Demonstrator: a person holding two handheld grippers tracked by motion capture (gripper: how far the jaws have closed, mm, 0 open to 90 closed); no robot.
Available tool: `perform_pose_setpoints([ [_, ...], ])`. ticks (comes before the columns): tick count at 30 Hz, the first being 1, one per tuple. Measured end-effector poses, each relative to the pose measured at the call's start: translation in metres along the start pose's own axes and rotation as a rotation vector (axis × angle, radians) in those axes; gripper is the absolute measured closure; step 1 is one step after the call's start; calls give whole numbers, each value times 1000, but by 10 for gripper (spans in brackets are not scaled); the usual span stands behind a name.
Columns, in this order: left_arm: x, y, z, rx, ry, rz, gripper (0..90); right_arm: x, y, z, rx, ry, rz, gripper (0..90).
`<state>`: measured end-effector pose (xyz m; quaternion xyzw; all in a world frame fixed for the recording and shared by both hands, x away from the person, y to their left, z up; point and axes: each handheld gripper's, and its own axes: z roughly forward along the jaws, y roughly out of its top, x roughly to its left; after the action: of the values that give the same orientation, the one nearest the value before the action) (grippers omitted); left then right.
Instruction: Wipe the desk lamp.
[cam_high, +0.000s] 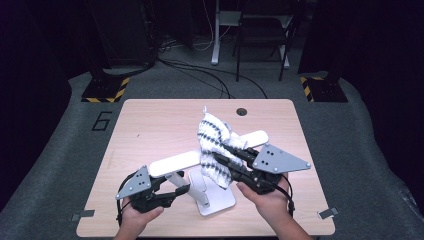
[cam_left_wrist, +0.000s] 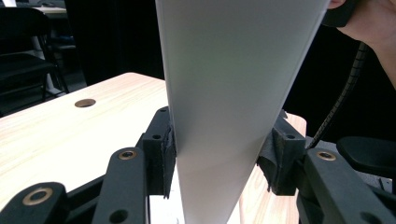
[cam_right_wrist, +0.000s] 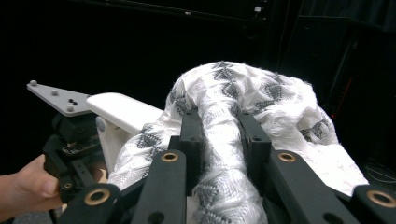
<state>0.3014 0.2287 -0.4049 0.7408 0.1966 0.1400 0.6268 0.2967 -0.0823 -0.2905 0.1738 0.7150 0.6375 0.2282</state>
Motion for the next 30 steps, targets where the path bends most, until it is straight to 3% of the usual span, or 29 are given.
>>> perform_pose_setpoints([
  [13,3,0,0,3,-6,3,526,18,3,14,18,74,-27,750],
  [30,11,2,3,12,-16,6,527,30,-11,1,50,112,-42,742],
])
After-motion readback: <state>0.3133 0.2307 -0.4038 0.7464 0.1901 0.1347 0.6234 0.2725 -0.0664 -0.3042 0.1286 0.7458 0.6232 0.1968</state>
